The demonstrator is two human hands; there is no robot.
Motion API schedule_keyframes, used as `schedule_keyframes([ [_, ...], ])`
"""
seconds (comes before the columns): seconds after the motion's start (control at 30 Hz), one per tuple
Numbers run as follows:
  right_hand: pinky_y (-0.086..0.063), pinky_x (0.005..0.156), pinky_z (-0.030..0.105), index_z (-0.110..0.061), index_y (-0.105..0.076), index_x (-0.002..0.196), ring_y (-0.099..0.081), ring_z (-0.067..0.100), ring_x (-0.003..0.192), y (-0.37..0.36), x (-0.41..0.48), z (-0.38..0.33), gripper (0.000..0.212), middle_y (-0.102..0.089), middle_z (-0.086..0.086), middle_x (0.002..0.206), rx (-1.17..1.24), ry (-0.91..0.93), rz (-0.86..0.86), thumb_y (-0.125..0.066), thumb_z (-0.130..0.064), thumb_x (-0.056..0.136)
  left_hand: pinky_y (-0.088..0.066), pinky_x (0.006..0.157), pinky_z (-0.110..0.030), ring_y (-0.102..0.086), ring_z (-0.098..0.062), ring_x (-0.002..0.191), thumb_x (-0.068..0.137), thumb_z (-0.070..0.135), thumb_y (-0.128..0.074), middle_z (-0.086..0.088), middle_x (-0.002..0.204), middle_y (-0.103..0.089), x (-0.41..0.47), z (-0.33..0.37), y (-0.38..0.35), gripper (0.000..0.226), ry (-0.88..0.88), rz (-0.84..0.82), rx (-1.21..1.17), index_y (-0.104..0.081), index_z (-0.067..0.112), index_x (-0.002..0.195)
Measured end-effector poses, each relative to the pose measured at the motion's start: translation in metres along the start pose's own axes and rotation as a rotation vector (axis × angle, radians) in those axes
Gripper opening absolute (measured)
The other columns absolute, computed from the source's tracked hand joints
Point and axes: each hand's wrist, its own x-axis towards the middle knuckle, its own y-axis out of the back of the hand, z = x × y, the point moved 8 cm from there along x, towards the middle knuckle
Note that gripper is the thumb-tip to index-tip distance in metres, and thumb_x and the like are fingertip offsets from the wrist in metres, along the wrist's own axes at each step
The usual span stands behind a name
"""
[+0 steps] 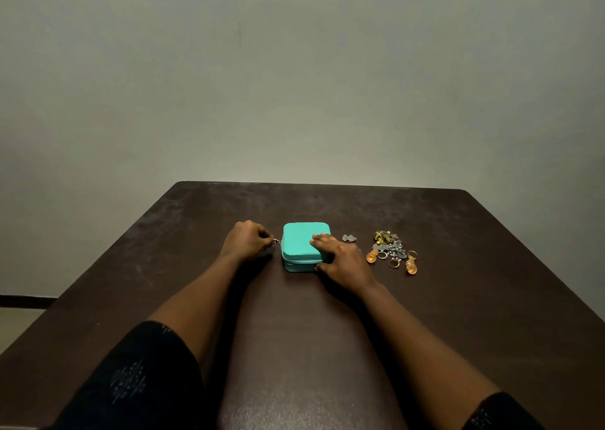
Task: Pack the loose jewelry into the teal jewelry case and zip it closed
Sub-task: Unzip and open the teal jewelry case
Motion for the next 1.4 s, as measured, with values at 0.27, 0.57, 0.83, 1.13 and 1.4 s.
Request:
schedule_keyframes([
  [0.27, -0.017, 0.107, 0.008, -0.021, -0.053, 0.132, -0.038, 0.005, 0.135, 0.000, -0.001, 0.003, 0.056, -0.048, -0.007, 0.141, 0.014, 0.007, 0.036, -0.070, -0.014, 0.078, -0.052, 0.079, -0.026, -0.062, -0.010, 0.075, 0.083, 0.014, -0.069, -0.009, 0.093, -0.074, 0.039, 0.005, -0.008, 0.016, -0.011, -0.081, -0.046, -0.075, 0.008, 0.096],
  [0.57, -0.015, 0.106, 0.005, -0.017, -0.057, 0.128, -0.041, 0.007, 0.133, 0.000, 0.000, 0.005, 0.055, -0.052, -0.004, 0.137, 0.078, 0.025, 0.049, -0.072, -0.012, 0.075, -0.052, 0.082, -0.027, -0.065, -0.012, 0.086, 0.084, 0.014, -0.068, -0.007, 0.099, -0.073, 0.061, 0.017, -0.031, 0.016, -0.048, -0.142, -0.120, -0.075, 0.010, 0.098],
  [0.83, -0.016, 0.107, 0.006, -0.016, -0.057, 0.128, -0.041, 0.008, 0.133, 0.000, -0.004, 0.003, 0.055, -0.052, -0.003, 0.137, 0.091, 0.008, 0.056, -0.071, -0.009, 0.075, -0.044, 0.086, -0.022, -0.062, -0.014, 0.101, 0.090, 0.016, -0.060, -0.007, 0.115, -0.069, 0.052, 0.024, -0.034, 0.027, -0.104, -0.190, -0.120, -0.067, 0.012, 0.116],
  [1.13, -0.023, 0.111, 0.012, -0.009, -0.061, 0.123, -0.042, 0.002, 0.126, 0.005, -0.007, 0.000, 0.054, -0.055, 0.004, 0.135, 0.241, -0.037, 0.048, -0.073, -0.001, 0.071, -0.037, 0.095, -0.023, -0.051, -0.014, 0.119, 0.088, 0.028, -0.054, -0.005, 0.136, -0.052, 0.008, 0.030, -0.027, 0.047, -0.127, -0.268, -0.411, -0.051, 0.015, 0.133],
  [1.4, -0.029, 0.111, 0.017, -0.014, -0.057, 0.129, -0.045, 0.012, 0.131, 0.017, -0.016, 0.000, 0.059, -0.043, 0.000, 0.145, 0.205, -0.029, 0.035, -0.077, -0.016, 0.073, -0.028, 0.108, -0.024, -0.034, -0.019, 0.136, 0.062, 0.043, -0.083, -0.002, 0.153, -0.025, -0.011, 0.037, -0.031, 0.113, -0.256, -0.504, 0.002, -0.017, 0.018, 0.150],
])
